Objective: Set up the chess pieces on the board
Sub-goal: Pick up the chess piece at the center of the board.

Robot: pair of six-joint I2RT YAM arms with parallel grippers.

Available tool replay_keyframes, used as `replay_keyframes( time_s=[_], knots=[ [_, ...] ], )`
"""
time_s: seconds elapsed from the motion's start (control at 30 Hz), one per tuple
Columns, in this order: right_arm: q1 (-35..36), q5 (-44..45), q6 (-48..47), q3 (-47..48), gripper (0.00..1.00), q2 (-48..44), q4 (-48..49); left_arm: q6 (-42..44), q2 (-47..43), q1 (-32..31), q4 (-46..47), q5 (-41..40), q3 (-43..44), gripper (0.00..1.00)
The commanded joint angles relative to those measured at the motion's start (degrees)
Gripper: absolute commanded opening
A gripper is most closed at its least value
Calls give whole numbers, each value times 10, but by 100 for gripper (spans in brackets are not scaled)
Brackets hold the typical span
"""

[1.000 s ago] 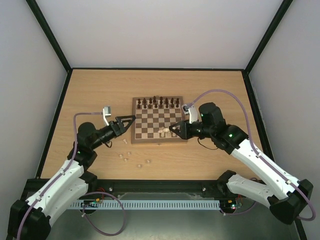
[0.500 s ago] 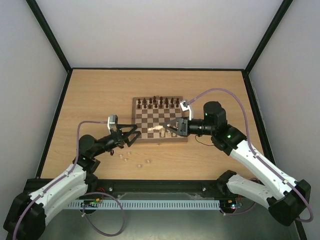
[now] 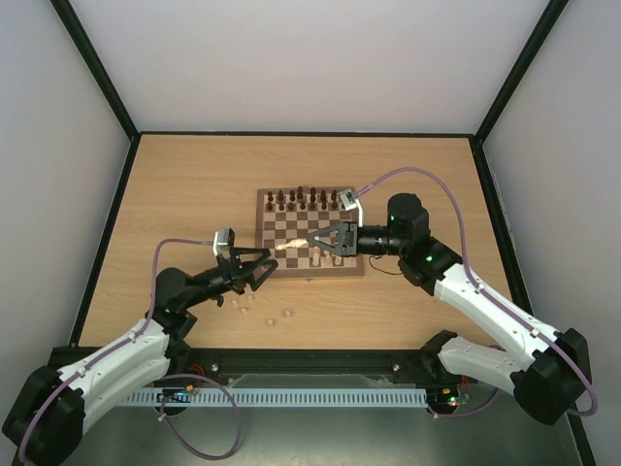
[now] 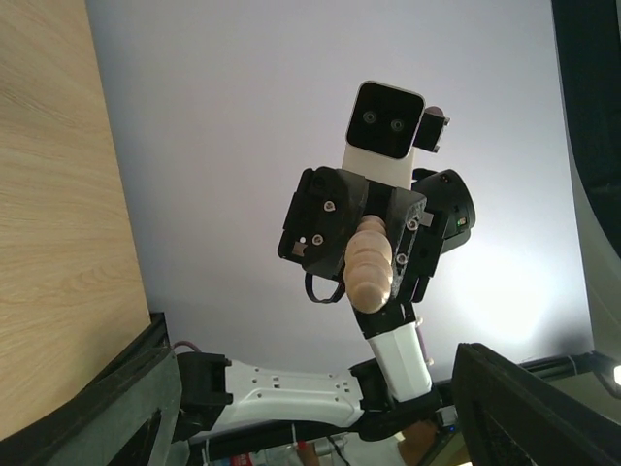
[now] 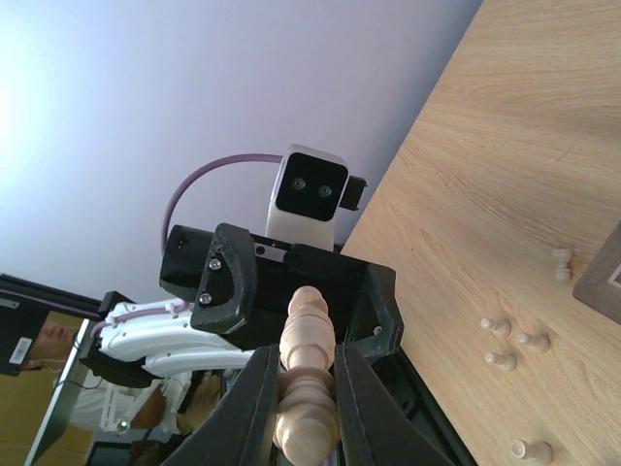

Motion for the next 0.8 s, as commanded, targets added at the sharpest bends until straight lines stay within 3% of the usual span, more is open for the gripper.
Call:
replay_keyframes(
  time_s=[0.0,0.77],
  knots=[
    [-2,-37,16,-7,6,4,39,-13,11,-2,65,-3,-4,78],
    [-2,-64,-7,-22,7,55,25,10,62,-2,60,0,20,54]
  ],
)
